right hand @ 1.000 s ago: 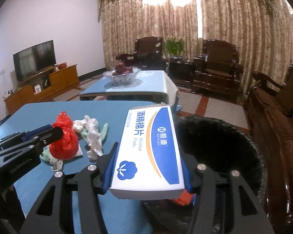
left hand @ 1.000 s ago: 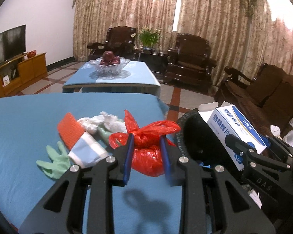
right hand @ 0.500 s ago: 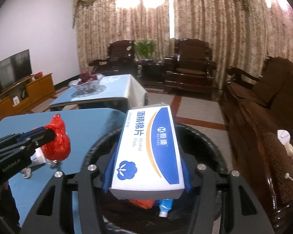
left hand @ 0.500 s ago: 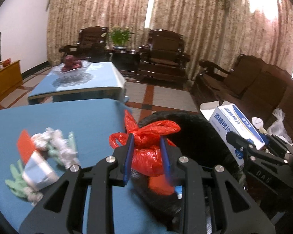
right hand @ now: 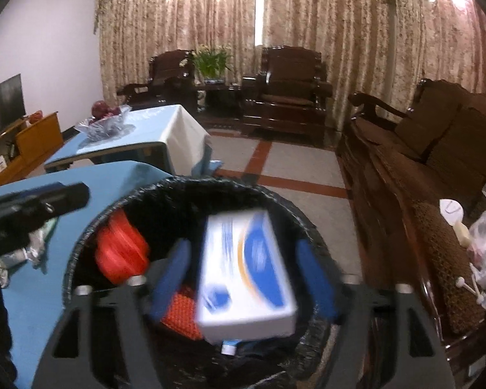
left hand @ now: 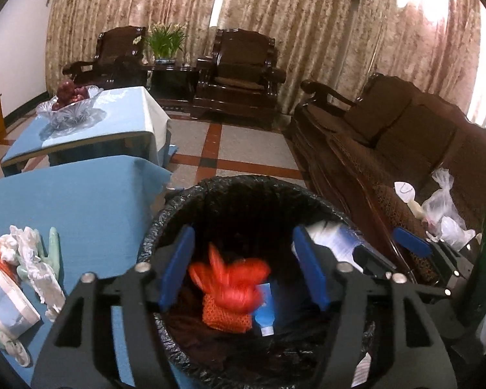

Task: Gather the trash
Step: 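Carry the box and red bag over the black bin and open both grippers, then move both open grippers back over the remaining table trash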

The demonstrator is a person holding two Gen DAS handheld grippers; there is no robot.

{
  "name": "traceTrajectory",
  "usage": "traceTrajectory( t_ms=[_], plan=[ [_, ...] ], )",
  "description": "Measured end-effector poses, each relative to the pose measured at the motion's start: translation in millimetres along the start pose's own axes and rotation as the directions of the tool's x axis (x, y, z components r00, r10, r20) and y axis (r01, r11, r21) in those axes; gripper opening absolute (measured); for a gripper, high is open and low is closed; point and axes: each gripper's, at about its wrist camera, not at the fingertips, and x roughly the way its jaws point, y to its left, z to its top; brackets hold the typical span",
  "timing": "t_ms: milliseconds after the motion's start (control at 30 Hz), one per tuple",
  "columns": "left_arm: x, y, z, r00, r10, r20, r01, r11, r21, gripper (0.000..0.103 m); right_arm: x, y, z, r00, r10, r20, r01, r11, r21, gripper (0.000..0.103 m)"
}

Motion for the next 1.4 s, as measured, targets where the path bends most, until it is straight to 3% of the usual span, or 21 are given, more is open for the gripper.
traceTrajectory(
  t_ms=[200,467,667,1100,1400],
  plan=[
    [-13.6,19.8,-2.2,0.999,0.036,0.008,-0.036,0.998,-0.044,0.079,-10.2,-3.4,-4.9,1.0,-0.002,0.027,0.001,0.999,0.034,0.096],
    [-59.5,51.6,-6.7,0.987,0.147,0.071,-0.143,0.988,-0.057,0.087,-25.5,17.0,-1.9,0.998,0.027,0.06,-0.029,0.999,0.033,0.097],
    [-100.7,82.5,-20.4,0.965,0.247,0.094,-0.241,0.968,-0.072,0.089,-34.7,48.7,-0.8,0.994,0.084,0.068,-0.084,0.997,-0.003,0.097],
    [-177.3,164.8,-71.8,0.873,0.481,0.081,-0.466,0.872,-0.149,0.089,-48.2,151.6,-8.9,0.959,0.27,0.082,-0.257,0.955,-0.147,0.097],
    [-197.8,198.9,-98.3,0.832,0.553,0.049,-0.535,0.823,-0.19,0.089,-48.0,222.0,-19.5,0.919,0.39,0.055,-0.367,0.899,-0.238,0.097]
  ],
)
